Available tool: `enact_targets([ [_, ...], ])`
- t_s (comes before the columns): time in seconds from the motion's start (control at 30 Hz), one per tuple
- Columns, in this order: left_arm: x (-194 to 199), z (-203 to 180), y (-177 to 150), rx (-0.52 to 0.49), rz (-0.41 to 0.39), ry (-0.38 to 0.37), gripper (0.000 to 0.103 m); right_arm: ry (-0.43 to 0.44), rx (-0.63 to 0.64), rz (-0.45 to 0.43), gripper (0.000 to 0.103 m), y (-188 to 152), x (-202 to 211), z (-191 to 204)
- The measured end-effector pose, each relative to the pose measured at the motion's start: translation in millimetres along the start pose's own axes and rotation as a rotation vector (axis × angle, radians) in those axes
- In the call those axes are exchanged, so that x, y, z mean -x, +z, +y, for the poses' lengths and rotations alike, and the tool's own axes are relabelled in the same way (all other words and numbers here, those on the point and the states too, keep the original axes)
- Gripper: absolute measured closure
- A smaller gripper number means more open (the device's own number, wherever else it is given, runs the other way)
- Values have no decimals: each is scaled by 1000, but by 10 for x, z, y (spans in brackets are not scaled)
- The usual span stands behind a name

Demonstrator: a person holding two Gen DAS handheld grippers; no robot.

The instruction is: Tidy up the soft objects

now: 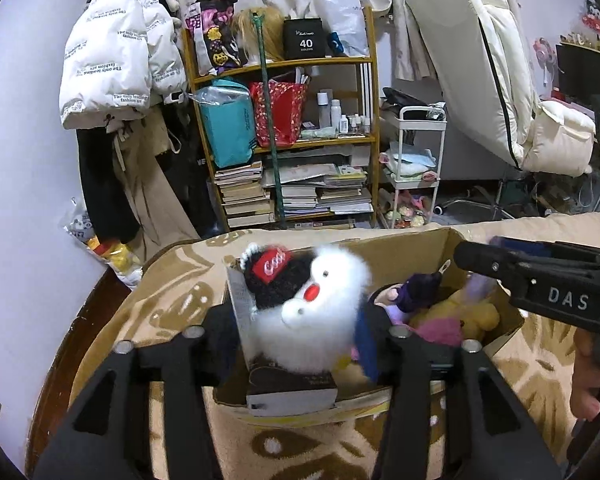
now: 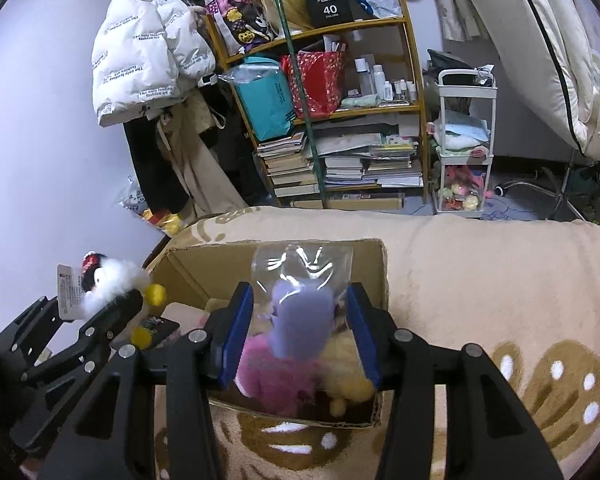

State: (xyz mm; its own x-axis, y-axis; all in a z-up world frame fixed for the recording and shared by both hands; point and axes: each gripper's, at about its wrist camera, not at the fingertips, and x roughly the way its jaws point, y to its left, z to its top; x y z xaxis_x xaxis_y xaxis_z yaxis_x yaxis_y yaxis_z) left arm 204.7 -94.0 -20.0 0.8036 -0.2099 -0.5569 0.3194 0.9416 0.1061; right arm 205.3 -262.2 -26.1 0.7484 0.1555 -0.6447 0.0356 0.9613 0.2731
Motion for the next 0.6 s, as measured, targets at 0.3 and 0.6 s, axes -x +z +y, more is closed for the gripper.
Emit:
enact_targets([
  [0.3,95,92,-30,16,-8,18,29,14,-20,-12,34,-6,66,-45],
  [0.6,401,212,-24,46,-13,57,9,-25,-14,-52,10,-7,345,-5],
])
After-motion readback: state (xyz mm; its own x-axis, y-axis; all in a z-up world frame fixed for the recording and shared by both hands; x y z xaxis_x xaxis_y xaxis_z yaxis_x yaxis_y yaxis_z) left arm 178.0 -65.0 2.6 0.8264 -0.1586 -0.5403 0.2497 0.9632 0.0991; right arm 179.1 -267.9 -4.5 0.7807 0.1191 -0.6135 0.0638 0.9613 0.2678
